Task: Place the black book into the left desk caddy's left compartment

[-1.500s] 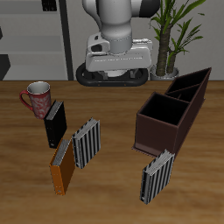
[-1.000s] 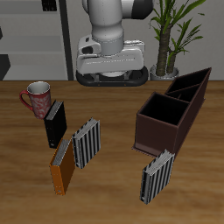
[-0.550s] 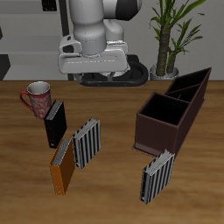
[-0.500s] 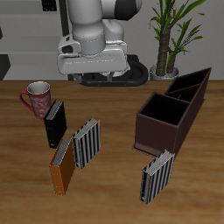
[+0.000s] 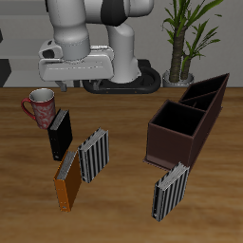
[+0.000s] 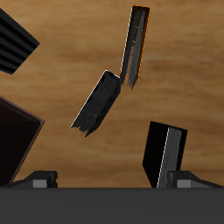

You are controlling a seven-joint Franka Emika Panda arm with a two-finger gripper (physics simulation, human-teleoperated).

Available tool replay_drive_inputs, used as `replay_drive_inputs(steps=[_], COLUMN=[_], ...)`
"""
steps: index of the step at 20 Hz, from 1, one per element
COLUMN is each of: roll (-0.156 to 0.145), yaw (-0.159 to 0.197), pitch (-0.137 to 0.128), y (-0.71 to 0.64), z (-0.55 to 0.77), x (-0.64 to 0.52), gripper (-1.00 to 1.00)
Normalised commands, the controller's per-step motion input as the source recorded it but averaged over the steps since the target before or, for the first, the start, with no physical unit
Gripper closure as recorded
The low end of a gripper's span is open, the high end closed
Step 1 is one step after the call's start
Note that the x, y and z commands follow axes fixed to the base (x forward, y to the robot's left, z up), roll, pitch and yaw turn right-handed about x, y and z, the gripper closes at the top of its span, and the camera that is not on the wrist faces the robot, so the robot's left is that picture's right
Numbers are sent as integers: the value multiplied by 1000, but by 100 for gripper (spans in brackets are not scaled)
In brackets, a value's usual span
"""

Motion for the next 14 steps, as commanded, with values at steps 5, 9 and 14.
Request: replay_drive_inputs(steps=[5, 9, 14], roll=[-45, -16, -31], yaw=[-20, -2, -23], pitch=[-35, -32, -11], y=[-510, -348, -236], z=[-138, -90, -100], x=[-88, -92, -34], gripper=[-100, -100, -100])
